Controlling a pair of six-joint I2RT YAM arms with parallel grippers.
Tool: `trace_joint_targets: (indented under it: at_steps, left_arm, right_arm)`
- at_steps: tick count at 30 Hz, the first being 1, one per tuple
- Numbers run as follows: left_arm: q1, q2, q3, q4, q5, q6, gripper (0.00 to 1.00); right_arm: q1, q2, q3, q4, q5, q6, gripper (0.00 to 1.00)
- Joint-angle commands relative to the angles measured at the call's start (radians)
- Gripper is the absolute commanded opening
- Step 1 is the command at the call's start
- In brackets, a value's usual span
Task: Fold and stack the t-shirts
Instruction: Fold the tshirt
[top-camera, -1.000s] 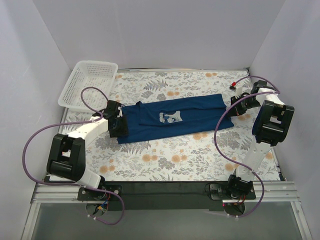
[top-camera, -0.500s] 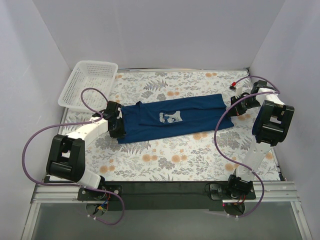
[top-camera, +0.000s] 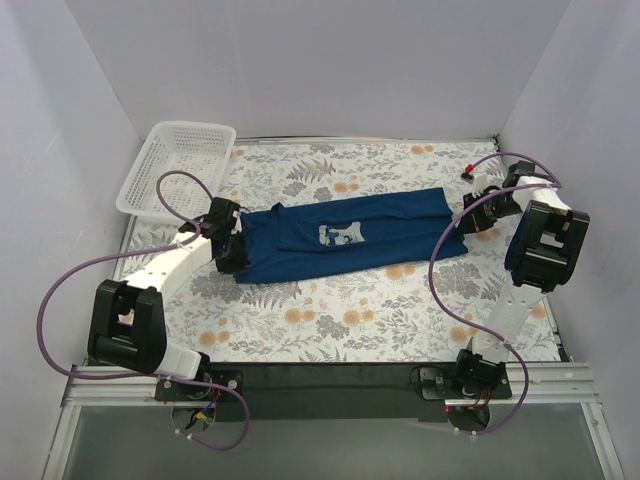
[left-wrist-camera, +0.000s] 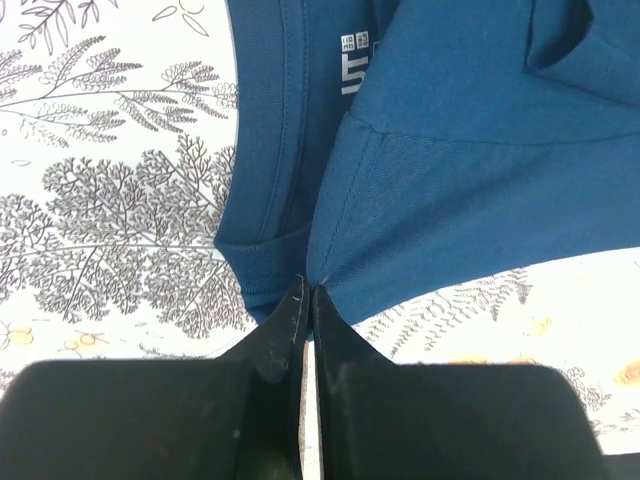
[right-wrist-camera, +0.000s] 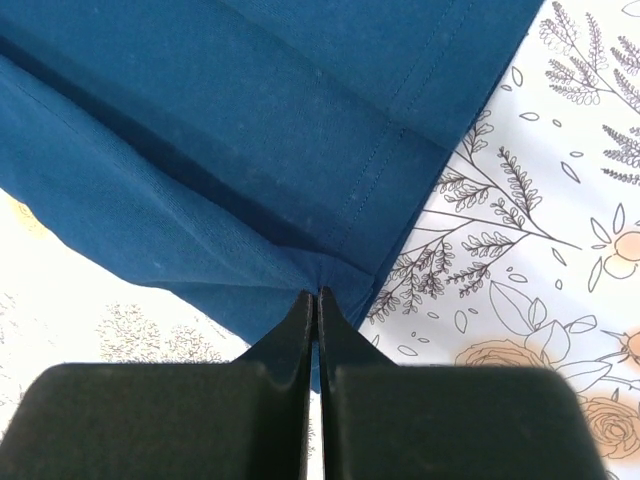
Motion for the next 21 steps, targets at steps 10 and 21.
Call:
trace_joint_targets:
  at_steps: [10,21]
  left_arm:
    - [0.005,-0.014,0.033,-0.047,0.055,0.026,0.0]
    - [0.005,-0.054,0.016,-0.013,0.07,0.041,0.0]
  right_arm:
    - [0.014,-0.013,0.157,0.025,-0.08,0.125,0.45]
    - [-0.037,-0.116,-0.102,0.046,0.009,0.017,0.4]
